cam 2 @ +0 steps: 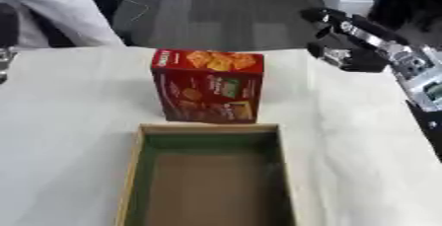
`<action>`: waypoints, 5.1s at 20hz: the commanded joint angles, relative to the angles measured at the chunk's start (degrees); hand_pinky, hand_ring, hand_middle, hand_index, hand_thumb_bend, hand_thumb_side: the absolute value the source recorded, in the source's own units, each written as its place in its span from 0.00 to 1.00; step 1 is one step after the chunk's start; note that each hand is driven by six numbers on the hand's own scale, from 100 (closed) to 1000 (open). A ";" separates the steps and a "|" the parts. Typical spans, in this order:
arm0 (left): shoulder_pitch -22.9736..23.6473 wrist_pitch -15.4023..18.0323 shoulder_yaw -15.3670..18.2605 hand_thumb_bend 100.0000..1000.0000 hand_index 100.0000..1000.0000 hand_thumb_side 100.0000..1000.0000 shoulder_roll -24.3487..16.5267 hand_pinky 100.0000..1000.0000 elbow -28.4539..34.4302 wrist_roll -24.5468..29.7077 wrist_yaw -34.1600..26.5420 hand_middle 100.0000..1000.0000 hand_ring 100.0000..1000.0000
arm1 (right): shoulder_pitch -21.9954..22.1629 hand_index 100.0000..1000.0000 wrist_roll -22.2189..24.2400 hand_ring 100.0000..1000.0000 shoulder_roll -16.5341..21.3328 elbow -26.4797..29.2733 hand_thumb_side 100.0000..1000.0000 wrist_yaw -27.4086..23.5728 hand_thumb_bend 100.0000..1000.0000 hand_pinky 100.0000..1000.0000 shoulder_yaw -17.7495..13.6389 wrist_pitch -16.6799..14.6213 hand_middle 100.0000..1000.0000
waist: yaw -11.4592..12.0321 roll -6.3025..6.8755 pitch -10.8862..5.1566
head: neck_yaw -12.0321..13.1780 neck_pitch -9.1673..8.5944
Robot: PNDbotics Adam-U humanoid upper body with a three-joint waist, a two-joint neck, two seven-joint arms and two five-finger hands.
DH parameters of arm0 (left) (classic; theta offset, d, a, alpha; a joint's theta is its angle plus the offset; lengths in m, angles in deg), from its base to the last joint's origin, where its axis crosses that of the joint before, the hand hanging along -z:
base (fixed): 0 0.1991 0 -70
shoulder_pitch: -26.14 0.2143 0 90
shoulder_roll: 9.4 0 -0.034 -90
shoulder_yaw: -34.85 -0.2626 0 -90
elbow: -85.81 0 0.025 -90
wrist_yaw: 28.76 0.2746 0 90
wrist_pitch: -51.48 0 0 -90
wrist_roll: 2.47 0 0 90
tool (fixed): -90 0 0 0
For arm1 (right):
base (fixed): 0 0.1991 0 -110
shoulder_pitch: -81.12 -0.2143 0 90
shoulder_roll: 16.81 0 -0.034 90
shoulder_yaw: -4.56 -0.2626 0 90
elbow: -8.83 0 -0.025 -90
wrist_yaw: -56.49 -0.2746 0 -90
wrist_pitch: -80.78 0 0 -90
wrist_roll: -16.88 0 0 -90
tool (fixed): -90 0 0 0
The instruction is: Pick up objects on the table and place them in the box.
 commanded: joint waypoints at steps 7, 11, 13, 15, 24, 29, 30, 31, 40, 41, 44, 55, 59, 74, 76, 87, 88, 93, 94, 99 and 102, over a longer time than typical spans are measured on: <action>-0.24 -0.13 0.64 0.32 0.86 0.47 -0.34 0.77 0.77 0.17 -0.02 0.84 0.79 | -0.76 1.00 7.50 0.96 2.11 3.78 0.80 5.04 0.20 0.76 2.16 -9.44 1.00 | -0.03 -0.12 -1.69 | 0.33 0.74; -0.23 -0.14 0.64 0.32 0.86 0.47 -0.28 0.77 0.77 0.24 -0.07 0.84 0.79 | -0.53 1.00 5.87 0.95 2.32 6.46 0.80 5.22 0.20 0.76 3.81 -9.05 0.99 | -0.03 -0.19 -1.67 | 0.47 0.92; -0.24 -0.15 0.64 0.32 0.86 0.47 -0.25 0.77 0.77 0.27 -0.10 0.84 0.79 | -0.41 1.00 5.60 0.95 2.37 7.59 0.78 5.43 0.21 0.76 4.32 -8.94 0.99 | 0.00 -0.21 -1.64 | 0.52 0.97; -0.25 -0.16 0.64 0.32 0.86 0.47 -0.21 0.77 0.77 0.30 -0.13 0.84 0.79 | -0.37 1.00 5.62 0.95 2.23 8.77 0.77 5.90 0.23 0.76 4.57 -9.10 0.99 | 0.06 -0.21 -1.59 | 0.59 1.03; -0.34 -0.28 0.69 0.31 0.86 0.48 0.05 0.77 0.77 0.35 -0.34 0.84 0.79 | -0.82 1.00 3.89 0.94 0.14 15.66 0.76 12.55 0.21 0.76 4.55 -11.38 0.98 | 0.31 -0.26 -1.32 | 1.15 1.13; -0.35 -0.27 0.71 0.31 0.86 0.48 0.18 0.77 0.77 0.35 -0.43 0.84 0.79 | -1.84 1.00 2.88 0.93 -1.95 17.56 0.76 13.43 0.20 0.75 4.66 -11.49 0.98 | 0.36 -0.34 -1.36 | 1.29 1.47; -0.35 -0.27 0.68 0.31 0.86 0.48 0.23 0.77 0.77 0.38 -0.45 0.84 0.79 | -2.20 1.00 2.80 0.93 -2.59 17.57 0.76 13.75 0.20 0.75 4.66 -11.42 0.97 | 0.38 -0.37 -1.37 | 1.21 1.50; -0.35 -0.27 0.67 0.31 0.86 0.48 0.27 0.77 0.77 0.40 -0.47 0.84 0.79 | -2.47 1.00 2.72 0.93 -3.12 17.48 0.76 14.11 0.20 0.75 4.66 -11.38 0.97 | 0.40 -0.39 -1.38 | 1.16 1.52; -0.33 -0.38 0.70 0.31 0.86 0.48 0.51 0.77 0.77 0.43 -0.62 0.84 0.79 | -4.14 1.00 1.93 0.93 -7.13 15.10 0.76 20.05 0.20 0.75 4.83 -12.49 0.98 | 0.74 -0.72 -1.33 | 0.75 1.56; -0.33 -0.40 0.70 0.31 0.86 0.48 0.54 0.77 0.77 0.43 -0.63 0.84 0.79 | -4.24 1.00 1.74 0.93 -7.55 14.88 0.76 20.79 0.19 0.75 4.77 -12.62 0.98 | 0.74 -0.75 -1.31 | 0.64 1.48; -0.37 -0.46 0.69 0.31 0.85 0.48 0.69 0.77 0.77 0.45 -0.70 0.84 0.79 | -4.46 1.00 1.01 0.93 -9.09 14.34 0.76 22.85 0.19 0.75 4.61 -12.97 0.98 | 0.78 -0.80 -1.28 | 0.01 0.88; -0.58 -0.54 0.63 0.31 0.85 0.48 0.85 0.77 0.77 0.62 -0.91 0.84 0.79 | -4.72 1.00 -0.63 0.93 -11.88 12.94 0.76 27.20 0.19 0.75 4.87 -14.14 0.98 | 1.09 -0.78 -1.12 | -1.73 -0.15; -0.72 -0.52 0.57 0.31 0.85 0.48 0.86 0.77 0.77 0.71 -0.98 0.84 0.79 | -4.80 1.00 -0.64 0.93 -12.29 12.39 0.73 28.32 0.22 0.76 5.01 -14.59 0.98 | 1.29 -0.82 -0.97 | -1.78 -0.26; -1.10 -0.46 0.54 0.31 0.85 0.48 0.85 0.77 0.77 1.21 -1.26 0.84 0.78 | -4.44 1.00 -0.49 0.90 -12.21 8.17 0.65 36.27 0.25 0.72 3.80 -16.89 0.95 | 2.16 -1.03 -0.14 | 0.74 0.44; -1.10 -0.45 0.55 0.31 0.85 0.48 0.82 0.77 0.77 1.23 -1.26 0.84 0.78 | -4.30 1.00 -0.90 0.90 -11.97 7.49 0.67 37.56 0.24 0.72 3.42 -16.91 0.96 | 2.14 -1.01 -0.11 | 1.18 0.62; -1.09 -0.48 0.58 0.31 0.85 0.48 0.82 0.77 0.77 1.25 -1.32 0.84 0.78 | -4.10 1.00 -3.52 0.88 -11.52 4.65 0.67 42.38 0.23 0.71 1.95 -16.55 0.96 | 2.08 -0.95 0.09 | 1.60 0.66; -1.09 -0.49 0.59 0.31 0.85 0.48 0.82 0.77 0.77 1.26 -1.33 0.84 0.78 | -4.15 1.00 -3.71 0.88 -11.57 4.41 0.66 42.61 0.23 0.71 1.81 -16.52 0.96 | 2.08 -0.95 0.11 | 1.52 0.60; -1.15 -0.51 0.60 0.31 0.85 0.49 0.87 0.77 0.77 1.29 -1.35 0.84 0.78 | -4.21 1.00 -4.33 0.83 -12.15 3.12 0.56 43.82 0.28 0.64 1.11 -16.28 0.92 | 2.12 -0.92 0.23 | 1.24 0.52; -1.16 -0.51 0.60 0.31 0.85 0.49 0.89 0.77 0.77 1.30 -1.35 0.84 0.78 | -4.17 1.00 -4.45 0.80 -12.32 2.89 0.49 44.15 0.30 0.60 0.99 -16.25 0.90 | 2.14 -0.91 0.26 | 1.23 0.54; -1.21 -0.51 0.69 0.31 0.85 0.49 0.97 0.77 0.77 1.25 -1.34 0.84 0.78 | -3.39 0.93 -7.30 0.46 -12.88 3.00 0.12 46.50 0.44 0.19 0.56 -16.50 0.69 | 2.51 -0.85 0.47 | 1.28 0.70; -1.22 -0.52 0.80 0.30 0.85 0.49 1.01 0.77 0.77 1.15 -1.32 0.84 0.78 | -2.49 0.81 -13.68 0.33 -12.93 4.06 0.02 46.28 0.41 0.00 -0.42 -16.47 0.52 | 2.65 -0.81 0.63 | 1.31 0.79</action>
